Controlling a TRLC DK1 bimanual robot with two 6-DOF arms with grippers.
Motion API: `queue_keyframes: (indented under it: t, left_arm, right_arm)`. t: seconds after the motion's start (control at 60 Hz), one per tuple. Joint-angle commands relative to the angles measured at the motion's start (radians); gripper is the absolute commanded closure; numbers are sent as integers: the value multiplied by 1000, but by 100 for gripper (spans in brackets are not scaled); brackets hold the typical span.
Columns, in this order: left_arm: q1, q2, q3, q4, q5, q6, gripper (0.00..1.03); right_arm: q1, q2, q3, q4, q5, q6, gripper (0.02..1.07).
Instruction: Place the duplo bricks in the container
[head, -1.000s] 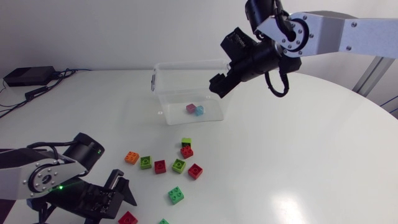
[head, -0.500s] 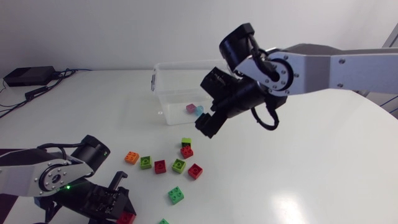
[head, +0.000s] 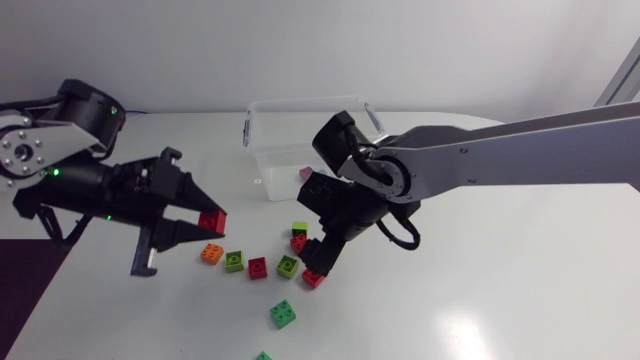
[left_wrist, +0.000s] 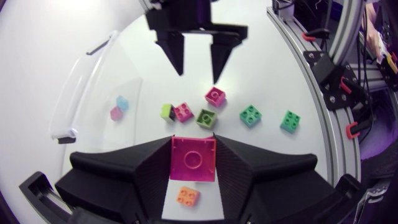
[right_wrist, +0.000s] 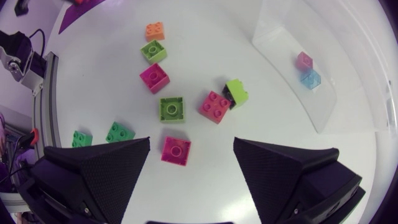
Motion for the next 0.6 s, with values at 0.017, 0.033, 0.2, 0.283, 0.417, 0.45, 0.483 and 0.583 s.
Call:
queue_keyframes:
  t: [0.017, 0.033, 0.2, 0.283, 0.417, 0.45, 0.483, 0.583]
  left_arm:
    - [9, 76, 82, 30, 46, -86, 72]
    - [9, 86, 95, 49, 52, -107, 72]
    - [-4, 139, 168, 214, 63, -277, 72]
    - [-15, 172, 217, 285, 63, -349, 72]
    - [-32, 234, 292, 361, 61, -425, 72]
    - [-37, 277, 340, 377, 61, -446, 72]
    - [-37, 303, 366, 384, 61, -457, 72]
    - [-38, 383, 437, 392, 58, -474, 72]
  right_arm:
    - [9, 45, -13, -34, -5, 23, 10]
    - [10, 50, -14, -35, -5, 24, 10]
    - [29, 74, -33, -40, -4, 27, 10]
    - [41, 87, -31, -48, -4, 29, 10]
    - [53, 108, -22, -60, -4, 30, 10]
    - [55, 120, -19, -63, -1, 32, 10]
    - [55, 126, -19, -66, 1, 32, 10]
    - [53, 137, -19, -69, 4, 35, 10]
